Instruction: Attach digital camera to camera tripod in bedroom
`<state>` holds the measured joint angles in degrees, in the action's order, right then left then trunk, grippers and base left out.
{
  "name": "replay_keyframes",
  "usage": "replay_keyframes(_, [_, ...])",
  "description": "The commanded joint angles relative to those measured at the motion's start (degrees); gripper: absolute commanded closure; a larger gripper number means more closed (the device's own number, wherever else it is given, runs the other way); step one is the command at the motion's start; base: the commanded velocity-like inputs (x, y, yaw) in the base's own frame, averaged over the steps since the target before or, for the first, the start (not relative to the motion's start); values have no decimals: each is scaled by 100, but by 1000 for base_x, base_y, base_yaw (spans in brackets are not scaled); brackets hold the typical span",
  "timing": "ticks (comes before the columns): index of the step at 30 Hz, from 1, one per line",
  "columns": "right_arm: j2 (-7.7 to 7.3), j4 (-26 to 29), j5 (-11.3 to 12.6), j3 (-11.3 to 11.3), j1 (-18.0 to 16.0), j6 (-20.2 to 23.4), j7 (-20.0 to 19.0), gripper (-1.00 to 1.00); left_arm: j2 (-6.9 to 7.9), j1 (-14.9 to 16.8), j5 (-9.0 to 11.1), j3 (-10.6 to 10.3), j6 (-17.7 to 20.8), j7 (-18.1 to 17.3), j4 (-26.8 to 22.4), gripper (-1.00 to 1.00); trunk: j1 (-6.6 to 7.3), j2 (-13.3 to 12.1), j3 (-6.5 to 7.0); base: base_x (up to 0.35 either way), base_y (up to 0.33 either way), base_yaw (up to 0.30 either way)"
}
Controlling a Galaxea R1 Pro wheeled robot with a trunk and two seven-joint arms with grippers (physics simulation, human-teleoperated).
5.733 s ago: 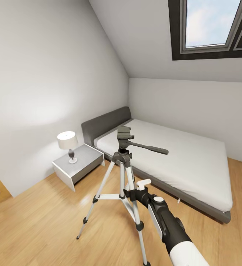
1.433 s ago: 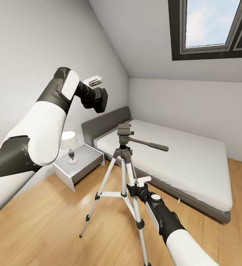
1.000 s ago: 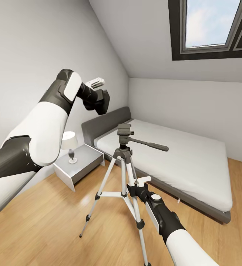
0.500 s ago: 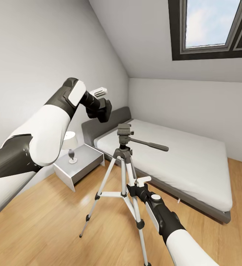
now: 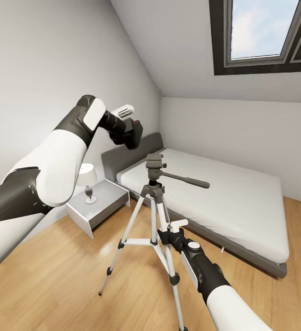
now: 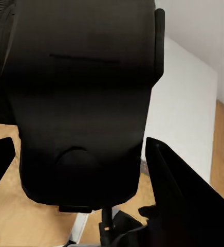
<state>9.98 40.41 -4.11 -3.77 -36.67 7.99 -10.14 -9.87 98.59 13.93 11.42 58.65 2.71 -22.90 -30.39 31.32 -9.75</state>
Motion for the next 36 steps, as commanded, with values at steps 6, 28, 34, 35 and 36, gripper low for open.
replay_keyframes(6, [2, -16, -283, -1, 2, 27, -14, 100, 32, 10, 57, 11, 24, -1238, -202, 100, -3, 7, -12, 0, 0, 0])
replay_keyframes(28, [2, -16, -298, 1, 2, 22, -5, 100, 243, 10, -136, -44, -483, -3644, -579, 100, -3, 7, -12, 0, 0, 0])
replay_keyframes(34, [2, -16, -301, 4, 2, 27, -5, 100, 580, 11, -310, -277, -1154, -5385, -693, 100, -3, 7, -12, 0, 0, 0])
replay_keyframes(35, [2, -16, -301, 2, 2, 27, -5, 100, 632, 10, -375, -339, -1340, -5653, -670, 100, -3, 7, -12, 0, 0, 0])
replay_keyframes(36, [2, -16, -301, 2, 2, 27, -5, 100, 650, 10, -415, -364, -1413, -5749, -653, 100, -3, 7, -12, 0, 0, 0])
